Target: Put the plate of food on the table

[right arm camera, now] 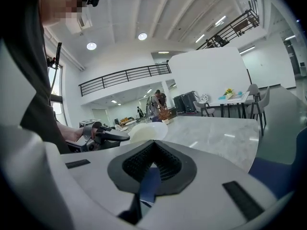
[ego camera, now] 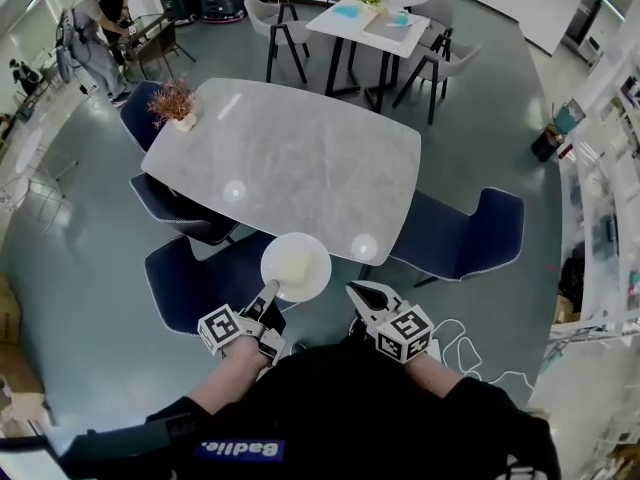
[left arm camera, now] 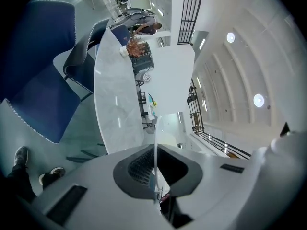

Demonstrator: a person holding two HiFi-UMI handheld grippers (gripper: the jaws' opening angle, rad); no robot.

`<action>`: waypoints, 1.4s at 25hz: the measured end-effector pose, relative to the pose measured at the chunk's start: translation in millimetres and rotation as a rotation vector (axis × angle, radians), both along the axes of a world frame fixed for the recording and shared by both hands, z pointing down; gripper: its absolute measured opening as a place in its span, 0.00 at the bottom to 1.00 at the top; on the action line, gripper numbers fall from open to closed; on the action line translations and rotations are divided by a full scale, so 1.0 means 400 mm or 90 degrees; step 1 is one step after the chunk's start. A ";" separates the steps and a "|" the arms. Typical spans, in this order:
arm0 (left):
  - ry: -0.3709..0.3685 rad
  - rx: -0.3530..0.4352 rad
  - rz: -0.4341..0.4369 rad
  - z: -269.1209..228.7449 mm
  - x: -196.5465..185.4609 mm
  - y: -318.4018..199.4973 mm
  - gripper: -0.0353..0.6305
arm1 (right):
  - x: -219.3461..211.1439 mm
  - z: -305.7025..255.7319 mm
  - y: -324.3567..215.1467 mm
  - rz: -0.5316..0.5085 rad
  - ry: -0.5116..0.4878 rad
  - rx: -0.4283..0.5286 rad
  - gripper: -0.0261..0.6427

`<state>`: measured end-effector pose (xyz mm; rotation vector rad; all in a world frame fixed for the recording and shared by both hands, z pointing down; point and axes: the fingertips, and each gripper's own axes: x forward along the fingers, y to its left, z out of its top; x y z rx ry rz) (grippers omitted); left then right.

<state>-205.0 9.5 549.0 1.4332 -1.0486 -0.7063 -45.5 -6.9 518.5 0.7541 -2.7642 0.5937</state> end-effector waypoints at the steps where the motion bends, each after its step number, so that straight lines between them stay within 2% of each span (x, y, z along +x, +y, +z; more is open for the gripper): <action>1: -0.002 -0.001 -0.005 -0.003 0.005 -0.016 0.07 | 0.006 -0.003 -0.017 -0.007 -0.001 0.001 0.05; 9: -0.009 -0.029 -0.058 0.010 0.061 -0.137 0.07 | 0.069 -0.005 -0.145 -0.063 -0.011 0.017 0.05; 13: 0.002 -0.035 -0.093 0.019 0.084 -0.190 0.07 | 0.095 0.010 -0.190 -0.089 -0.015 0.019 0.05; 19: 0.023 -0.031 -0.117 0.016 0.092 -0.263 0.07 | 0.107 0.015 -0.233 -0.104 -0.015 0.014 0.06; 24: 0.035 -0.024 -0.113 0.031 0.043 -0.319 0.07 | 0.081 0.012 -0.267 -0.081 0.004 0.021 0.05; 28: 0.046 -0.029 -0.097 0.062 -0.008 -0.383 0.07 | 0.063 -0.009 -0.308 -0.038 0.026 0.033 0.06; 32: 0.040 -0.046 -0.070 0.104 -0.055 -0.453 0.07 | 0.058 -0.020 -0.342 0.011 0.050 0.037 0.05; 35: 0.029 -0.031 -0.046 0.109 -0.071 -0.520 0.07 | 0.049 -0.017 -0.362 0.040 0.065 0.035 0.05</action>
